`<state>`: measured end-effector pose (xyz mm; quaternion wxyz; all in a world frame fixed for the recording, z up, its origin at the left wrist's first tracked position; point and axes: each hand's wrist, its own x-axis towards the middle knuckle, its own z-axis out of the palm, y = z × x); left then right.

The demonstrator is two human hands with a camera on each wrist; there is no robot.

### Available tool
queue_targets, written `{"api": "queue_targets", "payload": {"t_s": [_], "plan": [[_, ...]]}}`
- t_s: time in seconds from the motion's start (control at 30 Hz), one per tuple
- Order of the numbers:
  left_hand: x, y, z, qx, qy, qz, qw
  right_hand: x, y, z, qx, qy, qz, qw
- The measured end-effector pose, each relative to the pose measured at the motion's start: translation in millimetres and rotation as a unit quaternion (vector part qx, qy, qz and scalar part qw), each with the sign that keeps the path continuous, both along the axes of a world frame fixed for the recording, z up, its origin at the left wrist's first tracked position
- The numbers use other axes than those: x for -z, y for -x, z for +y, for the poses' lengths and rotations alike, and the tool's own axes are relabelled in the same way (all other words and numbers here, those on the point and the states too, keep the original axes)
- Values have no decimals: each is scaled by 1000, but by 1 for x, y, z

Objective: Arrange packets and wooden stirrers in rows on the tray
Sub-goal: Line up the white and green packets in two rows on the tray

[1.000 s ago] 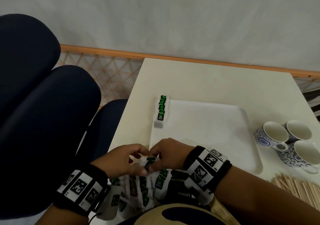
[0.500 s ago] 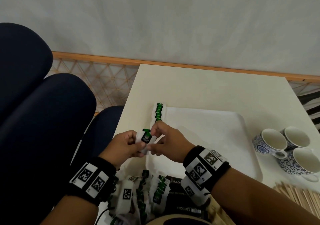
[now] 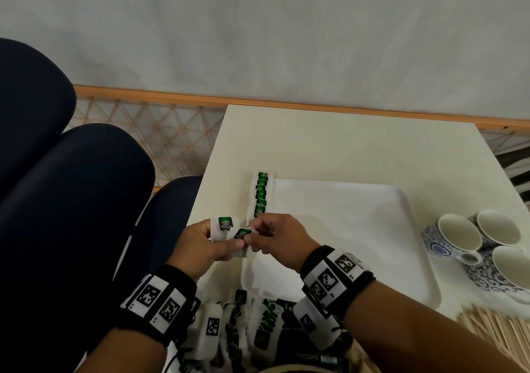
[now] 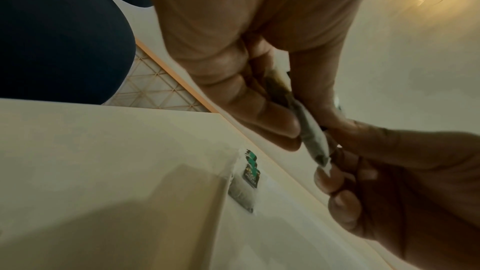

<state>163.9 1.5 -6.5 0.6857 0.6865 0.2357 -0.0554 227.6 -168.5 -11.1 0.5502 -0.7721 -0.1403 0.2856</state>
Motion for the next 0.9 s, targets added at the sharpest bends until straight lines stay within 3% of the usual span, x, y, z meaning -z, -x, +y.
{"api": "queue_targets", "payload": {"t_s": [0.2,0.33,0.47,0.9], "plan": [[14,-8,8,-83,8,36,996,15,-21,-10,43,46,17,998],[20,-10,17,-74,-28,47,996,35,-35,-13,41,156,-4,987],[21,-11,17,-63,-36,47,996,44,-39,-4,25,194,-27,980],[19,-10,15,-43,-46,46,997,49,-47,12,90,217,-32,971]]}}
